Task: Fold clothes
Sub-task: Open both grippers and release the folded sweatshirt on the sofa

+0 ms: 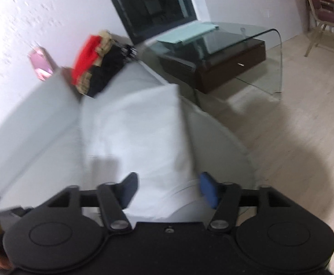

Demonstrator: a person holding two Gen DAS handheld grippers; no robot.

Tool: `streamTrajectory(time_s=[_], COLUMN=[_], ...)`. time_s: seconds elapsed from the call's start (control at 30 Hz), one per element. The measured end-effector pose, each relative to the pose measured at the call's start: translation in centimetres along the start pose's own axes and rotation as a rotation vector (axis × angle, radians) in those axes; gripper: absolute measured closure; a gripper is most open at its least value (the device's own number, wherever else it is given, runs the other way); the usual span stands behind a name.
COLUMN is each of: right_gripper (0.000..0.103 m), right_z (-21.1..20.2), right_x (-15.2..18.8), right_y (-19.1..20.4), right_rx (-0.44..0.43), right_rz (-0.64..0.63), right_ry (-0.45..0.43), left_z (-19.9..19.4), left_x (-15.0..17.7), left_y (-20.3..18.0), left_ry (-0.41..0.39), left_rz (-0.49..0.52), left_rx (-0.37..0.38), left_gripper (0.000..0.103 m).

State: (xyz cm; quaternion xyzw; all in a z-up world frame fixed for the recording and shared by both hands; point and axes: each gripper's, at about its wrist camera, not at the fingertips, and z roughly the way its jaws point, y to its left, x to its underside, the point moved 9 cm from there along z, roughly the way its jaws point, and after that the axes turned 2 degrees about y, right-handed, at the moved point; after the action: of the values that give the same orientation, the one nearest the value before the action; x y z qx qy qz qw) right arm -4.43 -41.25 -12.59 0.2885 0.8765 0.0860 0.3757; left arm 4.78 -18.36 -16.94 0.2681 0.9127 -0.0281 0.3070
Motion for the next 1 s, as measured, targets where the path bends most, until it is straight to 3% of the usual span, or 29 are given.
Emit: streamTrajectory(time_s=[0.13, 0.5, 0.63, 0.8, 1.0], right_gripper=[0.026, 0.022, 0.019, 0.017, 0.018], right_z=[-2.1, -3.9, -3.7, -2.6, -0.9], right_x=[0.2, 1.3, 1.7, 1.6, 1.4], right_y=[2.4, 4.1, 3.8, 2.8, 1.0], right_rx=[-0.028, -0.159, -0.164, -0.140, -0.089], right_rz=[-0.027, 0.023, 0.027, 0.046, 0.080], right_ry=[-0.020, -0.042, -0.031, -0.012, 0.003], left_z=[-2.2, -6.2, -7.0, -5.9, -3.4], left_x=[2.4, 4.6, 4.6, 3.2, 1.0], left_y=[0.1, 0.3, -0.7, -1.3, -2.0], left_ry=[-0.001, 0.032, 0.051, 0.016, -0.014], left_rz=[-0.055, -0.102, -0.092, -0.056, -0.021], left_rx=[0.046, -0.038, -0.045, -0.059, 0.003], left_gripper=[0.016, 0.015, 0.010, 0.011, 0.015])
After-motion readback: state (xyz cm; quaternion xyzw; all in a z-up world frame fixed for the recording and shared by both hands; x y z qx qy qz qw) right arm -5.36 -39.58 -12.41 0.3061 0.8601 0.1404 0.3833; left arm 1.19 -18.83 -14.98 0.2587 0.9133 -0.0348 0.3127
